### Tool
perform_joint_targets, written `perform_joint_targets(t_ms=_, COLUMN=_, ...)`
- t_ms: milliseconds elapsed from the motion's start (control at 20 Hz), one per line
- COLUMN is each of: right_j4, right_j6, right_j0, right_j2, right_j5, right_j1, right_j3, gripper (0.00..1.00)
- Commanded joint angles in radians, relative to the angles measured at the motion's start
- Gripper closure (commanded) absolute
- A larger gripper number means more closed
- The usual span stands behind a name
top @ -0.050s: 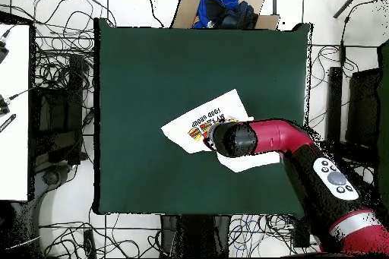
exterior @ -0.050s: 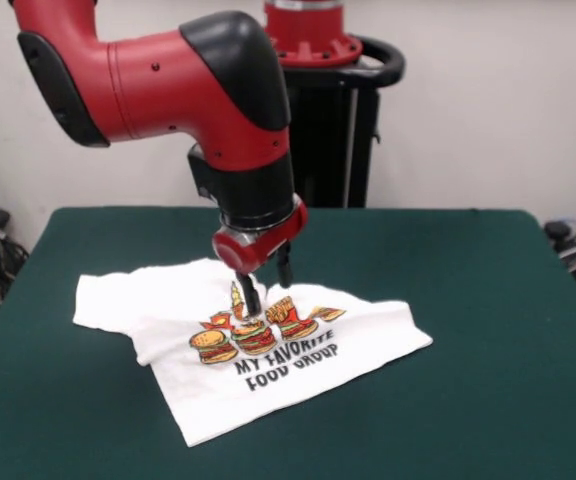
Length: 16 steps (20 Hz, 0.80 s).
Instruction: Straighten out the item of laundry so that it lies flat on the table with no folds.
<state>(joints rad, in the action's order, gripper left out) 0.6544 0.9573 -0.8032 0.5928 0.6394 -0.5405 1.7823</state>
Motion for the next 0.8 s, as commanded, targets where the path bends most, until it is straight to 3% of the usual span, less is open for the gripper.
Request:
perform_joint_targets(t_ms=50, right_j4=0.000, right_j6=0.096, right_j0=0.045, right_j2=-0.088, right_j5=0.104, right_j1=-0.055, right_j3=0.051, gripper=0.00)
perform_joint_targets(t_ms=550, right_j4=-0.007, right_j6=0.076, right_j0=0.040, right_j2=-0.101, right_j5=0.083, right_j1=-0.033, right_j3=0.031, gripper=0.00)
perform_joint_targets(t_ms=800, right_j4=-0.023, right_j6=0.006, right_j0=-0.003, right_j2=-0.088, right_j5=0.136, right_j1=-0.068, right_j3=0.032, gripper=0.00)
